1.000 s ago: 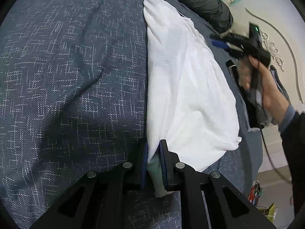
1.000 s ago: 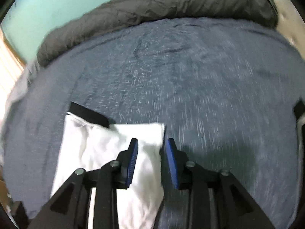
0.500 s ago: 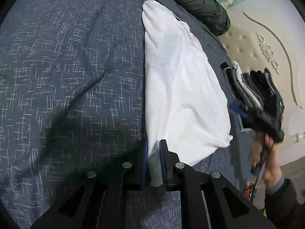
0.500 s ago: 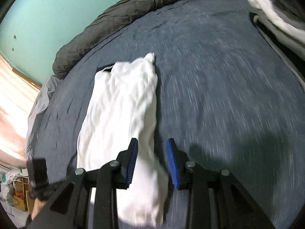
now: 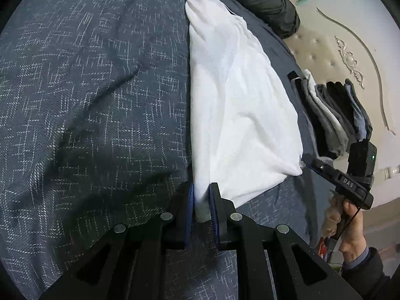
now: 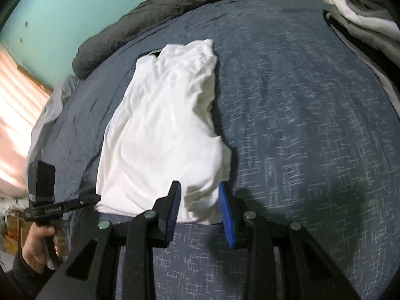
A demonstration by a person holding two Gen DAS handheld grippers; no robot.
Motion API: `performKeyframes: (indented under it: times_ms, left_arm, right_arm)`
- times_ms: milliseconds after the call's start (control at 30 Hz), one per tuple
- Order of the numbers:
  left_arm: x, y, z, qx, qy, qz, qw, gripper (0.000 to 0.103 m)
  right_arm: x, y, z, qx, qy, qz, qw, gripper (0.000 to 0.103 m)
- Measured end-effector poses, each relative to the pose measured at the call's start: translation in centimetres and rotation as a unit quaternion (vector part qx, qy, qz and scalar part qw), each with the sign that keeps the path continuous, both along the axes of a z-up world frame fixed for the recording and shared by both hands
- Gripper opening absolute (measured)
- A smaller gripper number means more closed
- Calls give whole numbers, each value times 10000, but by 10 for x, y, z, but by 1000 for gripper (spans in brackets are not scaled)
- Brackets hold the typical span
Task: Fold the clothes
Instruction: 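Open the right tool and withdraw it while the left tool holds the hem, then move the open right tool back to the black collar end of the shirt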
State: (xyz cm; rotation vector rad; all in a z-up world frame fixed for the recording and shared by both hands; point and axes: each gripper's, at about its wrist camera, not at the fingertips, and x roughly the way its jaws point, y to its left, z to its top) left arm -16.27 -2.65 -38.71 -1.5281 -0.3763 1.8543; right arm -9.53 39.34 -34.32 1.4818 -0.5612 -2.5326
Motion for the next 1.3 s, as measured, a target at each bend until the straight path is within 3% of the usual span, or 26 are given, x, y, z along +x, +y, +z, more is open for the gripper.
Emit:
performKeyframes:
  times_ms: [100,167,200,433,633,733,767,867,1000,1033,1100,1167,1300]
  left_arm:
    - [1,6,3,-52,71,-47,10000,13]
    - [1,8,4,-91,109,-77,9999,13]
    - [1,8,4,-97,110,-79,9999,13]
    - [1,7,5,-96,120,-94,9998,13]
    - [1,2,4,-88,101,-87,9999,13]
    - [1,1,5,-56,69,-76,9999,14]
    - [2,1,5,-46,55,-77,9999,14]
    - [3,1,5,-16,38,-93,9999,15]
    - [2,-2,-1,57,-46,-78,9999,15]
    - [2,-2,-3,107,-72,-53,9999,15]
    - [1,-3,-5,192,-117,-25,9997,14]
    - [2,-5,-5,263,-128,-15,9996,6]
    - [6,-13,5,444,-74,2,9990,5]
  right_arm:
    - [-1,-4,-4,361,-158,97,9992,23]
    - [1,1,-4,365,-174,20,9992,6]
    - [2,4,-4,367,-182,-18,9992,4]
    - [12,22,-1,339,-237,-285,9987,3]
    - [10,24,-1,-181,-429,-338,9983,3]
    - [11,30,-2,-500,-378,-615,9961,4]
    - [11,33,-1,-602,-360,-692,9951,7]
    - [8,26,-5,-547,-441,-543,9961,42]
    - [4,16,-11,-470,-549,-342,9968,42]
    - [3,14,-12,-450,-576,-291,9969,41]
    - [1,11,-15,-419,-609,-239,9970,15]
    - [2,10,-16,-424,-584,-249,9971,10]
    - [6,13,-8,-524,-474,-300,9970,7]
